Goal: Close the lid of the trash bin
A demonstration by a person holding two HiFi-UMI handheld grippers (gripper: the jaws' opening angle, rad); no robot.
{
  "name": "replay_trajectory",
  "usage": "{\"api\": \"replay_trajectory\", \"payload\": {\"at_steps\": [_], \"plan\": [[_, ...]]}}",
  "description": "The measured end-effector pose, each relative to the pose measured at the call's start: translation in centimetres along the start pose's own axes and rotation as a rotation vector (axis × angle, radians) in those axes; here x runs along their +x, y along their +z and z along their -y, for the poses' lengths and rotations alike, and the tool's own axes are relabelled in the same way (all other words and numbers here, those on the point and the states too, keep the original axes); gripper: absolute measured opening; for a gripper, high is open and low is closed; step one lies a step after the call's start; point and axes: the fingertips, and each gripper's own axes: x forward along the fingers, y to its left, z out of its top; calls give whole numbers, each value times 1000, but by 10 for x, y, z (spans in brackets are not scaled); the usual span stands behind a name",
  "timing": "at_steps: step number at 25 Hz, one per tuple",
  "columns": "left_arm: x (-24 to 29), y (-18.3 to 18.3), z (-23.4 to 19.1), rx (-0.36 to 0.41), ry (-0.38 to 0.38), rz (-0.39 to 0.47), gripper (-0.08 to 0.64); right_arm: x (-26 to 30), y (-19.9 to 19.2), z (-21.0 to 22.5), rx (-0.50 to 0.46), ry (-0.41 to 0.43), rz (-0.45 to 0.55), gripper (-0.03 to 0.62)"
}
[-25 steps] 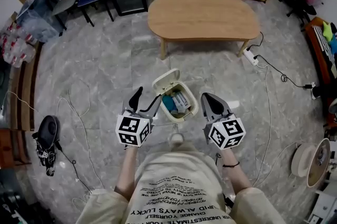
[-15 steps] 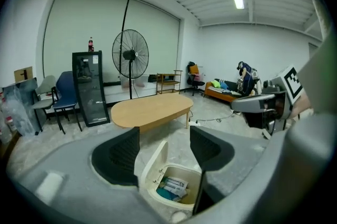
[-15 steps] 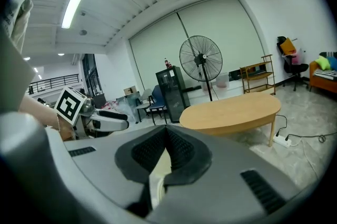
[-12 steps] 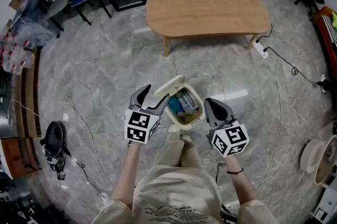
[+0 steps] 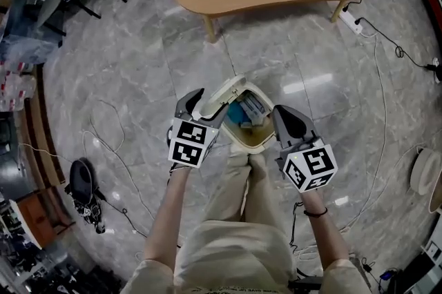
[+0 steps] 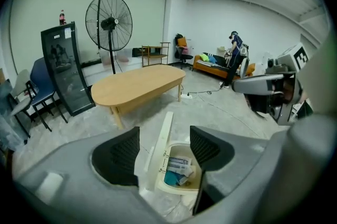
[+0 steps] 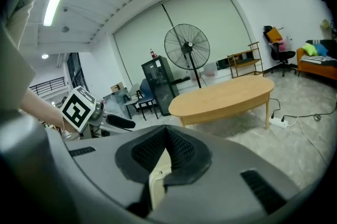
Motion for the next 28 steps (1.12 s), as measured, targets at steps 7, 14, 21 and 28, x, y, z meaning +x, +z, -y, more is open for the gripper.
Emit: {"api": "replay_trajectory", "payload": {"at_steps": [7, 14, 21, 28], "plan": [[34, -25, 5, 71, -61, -73, 301, 18, -31, 16, 56, -53, -15, 5], [43, -29, 15, 132, -83, -94, 301, 20, -54, 19, 103, -81, -31, 5], [41, -30, 28, 184, -65, -93, 301, 8, -63, 23, 145, -112, -15, 5], [40, -38, 54, 201, -18, -93, 301, -19, -77, 29, 166, -140, 6, 5]]}}
